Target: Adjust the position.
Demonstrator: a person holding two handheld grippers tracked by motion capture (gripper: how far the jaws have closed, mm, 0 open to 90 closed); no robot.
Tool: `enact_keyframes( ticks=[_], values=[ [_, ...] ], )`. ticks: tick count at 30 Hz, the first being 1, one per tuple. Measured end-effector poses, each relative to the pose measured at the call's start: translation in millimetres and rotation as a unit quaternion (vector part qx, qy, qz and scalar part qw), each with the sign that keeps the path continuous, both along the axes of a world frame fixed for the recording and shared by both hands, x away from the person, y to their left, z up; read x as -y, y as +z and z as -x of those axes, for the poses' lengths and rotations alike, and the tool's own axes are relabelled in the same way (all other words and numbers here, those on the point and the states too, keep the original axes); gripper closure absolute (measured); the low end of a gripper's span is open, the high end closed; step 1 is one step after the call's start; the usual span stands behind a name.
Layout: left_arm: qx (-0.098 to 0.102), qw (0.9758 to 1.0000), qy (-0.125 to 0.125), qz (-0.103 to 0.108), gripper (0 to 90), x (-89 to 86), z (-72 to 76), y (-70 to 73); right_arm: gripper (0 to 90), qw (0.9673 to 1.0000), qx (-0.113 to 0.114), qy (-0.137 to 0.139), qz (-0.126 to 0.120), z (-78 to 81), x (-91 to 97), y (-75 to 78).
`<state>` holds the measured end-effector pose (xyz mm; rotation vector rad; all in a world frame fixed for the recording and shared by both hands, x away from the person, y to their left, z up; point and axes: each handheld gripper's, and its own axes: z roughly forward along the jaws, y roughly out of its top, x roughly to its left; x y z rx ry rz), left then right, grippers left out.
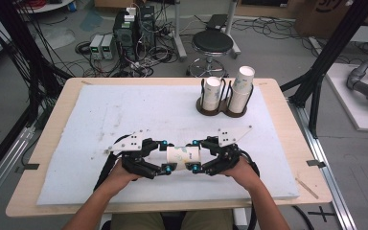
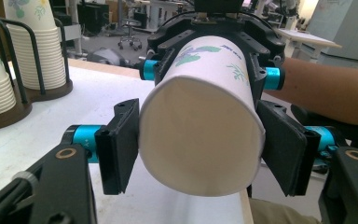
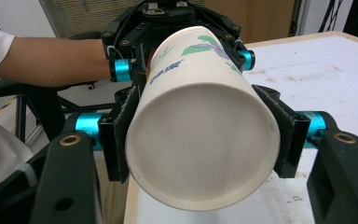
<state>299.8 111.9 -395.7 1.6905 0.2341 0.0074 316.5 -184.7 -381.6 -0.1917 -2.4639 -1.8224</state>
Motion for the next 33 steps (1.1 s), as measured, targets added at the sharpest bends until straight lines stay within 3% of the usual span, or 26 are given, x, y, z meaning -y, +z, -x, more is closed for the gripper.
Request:
enact_keyframes(
  ticks=[3,5,10,12,18,22,26,27,28,29,30,31,32,33],
  values=[
    [0.002,1.0,-0.001,-0.001,33.6,-0.1,0.5,1.5,36.3,1.0,0.0,0.0,0.001,0.6,0.0,1.0],
    [0.006,1.0,0.002,-0.007,34.4,0.3,1.3,2.8,28.9,0.9999,-0.004,-0.015,0.004,1.4,-0.7,1.7],
    [0.005,1.0,0.003,-0.008,34.9,-0.5,1.3,3.3,26.0,0.9998,-0.006,-0.02,0.005,2.4,-0.1,3.0],
    [0.008,0.9999,0.004,-0.012,34.9,-0.8,1.2,4.2,19.9,0.9993,-0.008,-0.035,0.009,3.3,1.0,4.3],
    [0.02,0.9992,0.015,-0.03,34.9,-5.1,0.8,12.6,19.9,0.9989,0.007,-0.046,0.009,4.6,5.8,12.3],
    [0.025,0.9968,0.021,-0.073,34.9,-8.0,-0.4,22.9,19.9,0.9974,0.025,-0.061,0.028,5.6,6.7,18.8],
    [0.023,0.9938,0.027,-0.105,35.2,-9.4,-2.3,33.7,19.9,0.9934,0.052,-0.066,0.078,6.4,-0.2,27.9],
    [0.021,0.993,0.028,-0.113,35.3,-9.5,-2.9,36.3,19.9,0.9934,0.052,-0.066,0.078,6.4,-0.2,27.9],
    [0.022,0.9918,0.029,-0.123,35.5,-9.4,-3.5,38.8,19.9,0.9904,0.068,-0.064,0.102,6.2,-4.7,32.8],
    [0.023,0.9904,0.028,-0.133,35.5,-9.2,-4.2,41.4,19.9,0.9904,0.068,-0.064,0.102,6.2,-4.7,32.8],
    [0.024,0.989,0.028,-0.144,35.6,-8.7,-4.6,44.0,19.9,0.9874,0.079,-0.06,0.124,5.8,-9.4,38.2],
    [0.024,0.9875,0.026,-0.153,35.6,-8.5,-5.3,46.3,19.9,0.9874,0.079,-0.06,0.124,5.8,-9.4,38.2],
    [0.022,0.9867,0.026,-0.159,35.8,-7.5,-5.7,48.2,19.9,0.9841,0.09,-0.057,0.142,4.8,-13.8,42.9],
    [0.023,0.9847,0.024,-0.171,35.8,-6.7,-6.5,51.3,19.9,0.9841,0.09,-0.057,0.142,4.8,-13.8,42.9]
  ],
)
